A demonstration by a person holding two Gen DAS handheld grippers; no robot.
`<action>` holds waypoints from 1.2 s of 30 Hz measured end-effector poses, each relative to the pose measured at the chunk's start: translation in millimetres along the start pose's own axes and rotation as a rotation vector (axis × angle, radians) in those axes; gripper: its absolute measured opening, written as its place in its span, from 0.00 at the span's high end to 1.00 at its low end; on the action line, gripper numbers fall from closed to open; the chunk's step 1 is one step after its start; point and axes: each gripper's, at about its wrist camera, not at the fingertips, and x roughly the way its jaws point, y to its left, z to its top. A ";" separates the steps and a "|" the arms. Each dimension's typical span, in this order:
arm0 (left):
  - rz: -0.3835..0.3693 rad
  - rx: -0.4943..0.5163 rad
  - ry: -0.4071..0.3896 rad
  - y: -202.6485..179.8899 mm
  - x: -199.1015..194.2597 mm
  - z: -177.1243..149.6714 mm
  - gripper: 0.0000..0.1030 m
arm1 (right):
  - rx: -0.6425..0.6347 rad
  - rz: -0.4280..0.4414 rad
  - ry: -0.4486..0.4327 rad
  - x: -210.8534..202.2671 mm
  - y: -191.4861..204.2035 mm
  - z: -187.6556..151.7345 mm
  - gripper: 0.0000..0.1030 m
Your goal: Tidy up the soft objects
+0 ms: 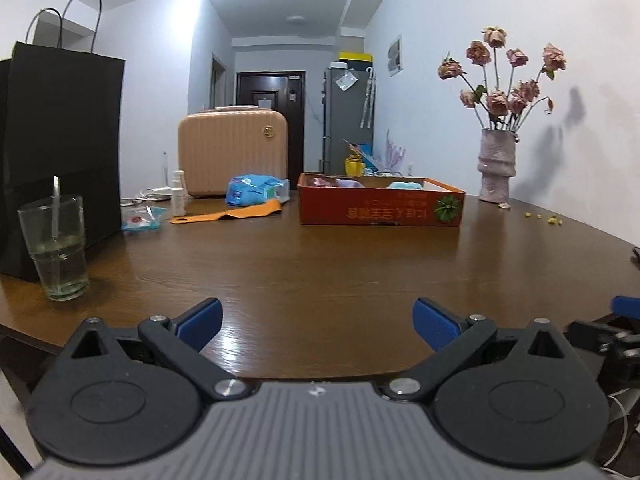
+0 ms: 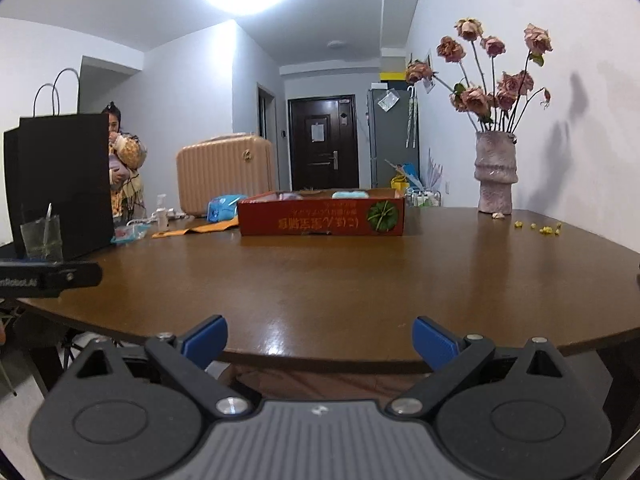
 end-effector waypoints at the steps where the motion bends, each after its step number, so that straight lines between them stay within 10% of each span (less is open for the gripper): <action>1: -0.009 -0.002 0.009 -1.1 1.2 -1.6 0.00 | -0.005 0.004 0.010 3.0 0.9 -0.1 0.04; 36: -0.058 0.016 0.045 -8.5 3.5 -11.1 0.00 | 0.029 -0.012 0.040 12.3 -8.3 0.3 0.03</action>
